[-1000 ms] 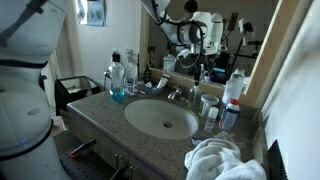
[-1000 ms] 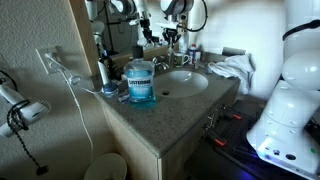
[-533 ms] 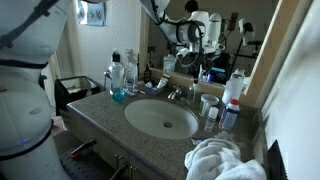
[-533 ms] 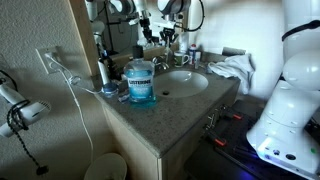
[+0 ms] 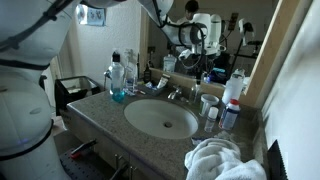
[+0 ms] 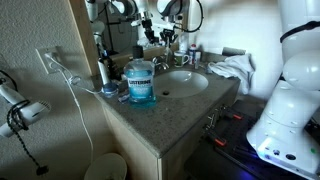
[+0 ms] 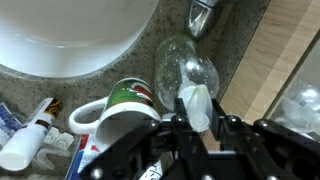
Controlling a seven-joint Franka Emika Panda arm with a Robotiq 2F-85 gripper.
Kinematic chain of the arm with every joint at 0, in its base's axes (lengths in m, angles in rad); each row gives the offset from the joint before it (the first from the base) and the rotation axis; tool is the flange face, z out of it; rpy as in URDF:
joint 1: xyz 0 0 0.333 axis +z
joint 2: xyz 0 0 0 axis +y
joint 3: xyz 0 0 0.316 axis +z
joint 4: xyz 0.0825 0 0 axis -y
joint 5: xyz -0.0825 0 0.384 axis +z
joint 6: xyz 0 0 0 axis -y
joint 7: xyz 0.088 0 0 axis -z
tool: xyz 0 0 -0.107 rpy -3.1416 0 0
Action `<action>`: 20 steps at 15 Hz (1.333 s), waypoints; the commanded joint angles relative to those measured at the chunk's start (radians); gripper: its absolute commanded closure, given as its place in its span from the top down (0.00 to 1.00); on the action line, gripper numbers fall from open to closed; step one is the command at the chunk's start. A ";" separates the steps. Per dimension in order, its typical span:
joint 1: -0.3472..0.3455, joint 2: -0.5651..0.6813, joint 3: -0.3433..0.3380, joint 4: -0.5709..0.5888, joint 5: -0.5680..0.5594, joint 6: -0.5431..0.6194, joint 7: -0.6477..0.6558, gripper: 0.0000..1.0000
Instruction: Move the colourless bottle towards the mirror
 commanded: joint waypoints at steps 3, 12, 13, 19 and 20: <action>0.011 0.015 -0.019 0.032 0.000 -0.014 0.021 0.66; 0.011 -0.030 -0.018 0.014 0.007 -0.017 0.027 1.00; 0.013 -0.041 -0.020 0.011 0.003 -0.023 0.032 1.00; -0.003 -0.165 -0.018 -0.040 0.023 -0.105 0.014 1.00; -0.006 -0.197 -0.017 -0.059 0.024 -0.118 0.006 1.00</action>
